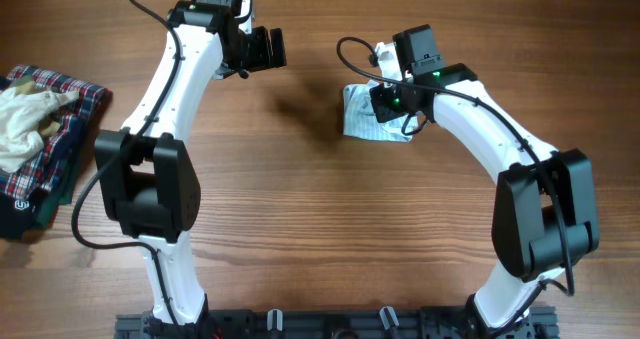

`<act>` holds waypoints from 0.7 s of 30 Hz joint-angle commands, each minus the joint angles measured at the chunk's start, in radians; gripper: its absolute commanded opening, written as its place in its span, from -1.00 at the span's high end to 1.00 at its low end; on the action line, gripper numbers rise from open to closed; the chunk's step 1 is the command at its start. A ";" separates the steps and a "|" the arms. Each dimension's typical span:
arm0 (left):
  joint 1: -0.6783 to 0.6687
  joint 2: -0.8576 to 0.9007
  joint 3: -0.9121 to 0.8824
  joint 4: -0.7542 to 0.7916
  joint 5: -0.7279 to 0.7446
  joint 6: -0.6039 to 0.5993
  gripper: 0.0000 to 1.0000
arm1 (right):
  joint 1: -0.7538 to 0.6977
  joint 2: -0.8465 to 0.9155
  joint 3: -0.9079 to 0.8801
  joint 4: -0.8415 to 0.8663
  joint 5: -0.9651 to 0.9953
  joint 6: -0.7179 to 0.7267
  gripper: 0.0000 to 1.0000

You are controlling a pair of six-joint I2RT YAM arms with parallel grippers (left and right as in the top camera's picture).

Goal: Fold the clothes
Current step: 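Lay the folded end down and release the right gripper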

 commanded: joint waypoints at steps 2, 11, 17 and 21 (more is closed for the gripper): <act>0.002 -0.008 -0.003 0.002 -0.003 -0.002 -1.00 | 0.008 -0.032 0.019 0.010 -0.017 0.016 0.71; 0.002 -0.008 -0.003 0.002 -0.003 -0.002 -1.00 | 0.008 -0.028 0.017 0.026 -0.024 0.042 -0.36; -0.001 -0.008 -0.003 0.016 0.002 -0.002 -0.80 | 0.002 -0.039 0.021 0.074 -0.114 0.027 -0.83; -0.057 -0.008 -0.002 0.045 0.127 -0.002 -0.34 | -0.104 -0.138 0.021 0.066 -0.107 0.147 -0.83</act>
